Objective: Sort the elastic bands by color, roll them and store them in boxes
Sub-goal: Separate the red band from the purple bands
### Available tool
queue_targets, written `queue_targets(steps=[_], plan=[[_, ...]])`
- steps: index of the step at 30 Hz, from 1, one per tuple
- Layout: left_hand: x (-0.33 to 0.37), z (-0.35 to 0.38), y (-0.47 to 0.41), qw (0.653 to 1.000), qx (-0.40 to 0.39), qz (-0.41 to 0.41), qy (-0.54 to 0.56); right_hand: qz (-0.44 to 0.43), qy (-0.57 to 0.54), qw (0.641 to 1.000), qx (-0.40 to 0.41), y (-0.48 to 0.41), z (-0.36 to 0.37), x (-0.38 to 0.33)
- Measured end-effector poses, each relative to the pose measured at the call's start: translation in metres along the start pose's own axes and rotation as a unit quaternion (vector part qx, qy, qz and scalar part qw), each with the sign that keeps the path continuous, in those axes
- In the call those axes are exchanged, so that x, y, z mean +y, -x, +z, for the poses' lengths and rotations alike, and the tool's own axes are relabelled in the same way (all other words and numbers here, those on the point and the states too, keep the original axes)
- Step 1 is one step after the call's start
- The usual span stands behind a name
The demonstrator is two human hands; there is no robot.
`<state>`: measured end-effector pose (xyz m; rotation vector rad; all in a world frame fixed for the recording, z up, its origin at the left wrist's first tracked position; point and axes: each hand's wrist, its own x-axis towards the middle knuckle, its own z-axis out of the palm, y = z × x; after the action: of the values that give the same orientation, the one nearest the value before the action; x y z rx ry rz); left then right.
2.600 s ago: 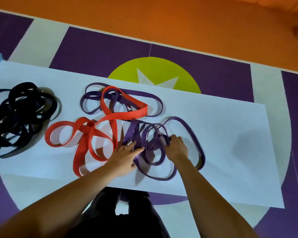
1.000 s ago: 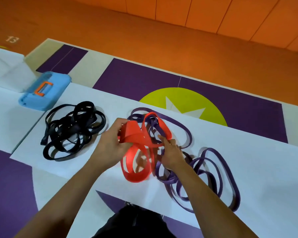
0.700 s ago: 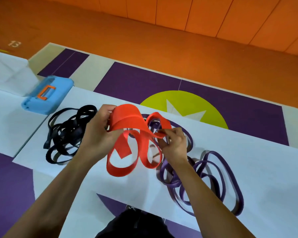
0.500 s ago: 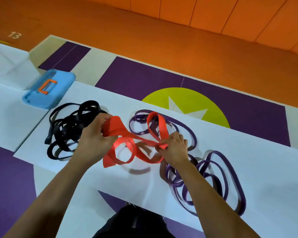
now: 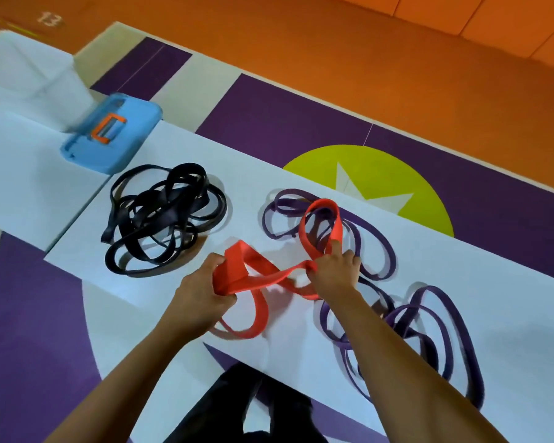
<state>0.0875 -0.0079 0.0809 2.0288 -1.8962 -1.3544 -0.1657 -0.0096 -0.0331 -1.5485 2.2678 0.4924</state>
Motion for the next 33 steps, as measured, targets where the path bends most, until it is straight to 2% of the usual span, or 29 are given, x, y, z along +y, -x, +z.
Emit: queue_targets(steps=[6,13,18,25,30,33], plan=[[-0.005,0.001,-0.008,1.0,0.005,-0.017,-0.001,-0.058,0.049,0.997,0.023,-0.004,0.0,0.0],[-0.003,0.001,-0.015,1.0,-0.003,-0.027,-0.014,-0.077,-0.001,0.997,-0.026,0.003,0.019,-0.006],[-0.008,0.006,-0.017,0.999,-0.007,-0.034,-0.018,-0.029,-0.064,0.991,0.11,0.009,0.033,-0.007],[-0.004,0.004,-0.018,0.997,0.056,0.023,0.048,-0.018,-0.203,0.933,0.298,0.027,0.011,0.005],[0.021,-0.01,-0.016,0.982,0.124,0.093,0.109,-0.039,-0.359,0.87,0.337,0.048,-0.015,0.015],[0.046,-0.022,-0.013,0.969,0.147,0.158,0.121,-0.046,-0.41,0.841,0.35,0.059,-0.039,0.022]])
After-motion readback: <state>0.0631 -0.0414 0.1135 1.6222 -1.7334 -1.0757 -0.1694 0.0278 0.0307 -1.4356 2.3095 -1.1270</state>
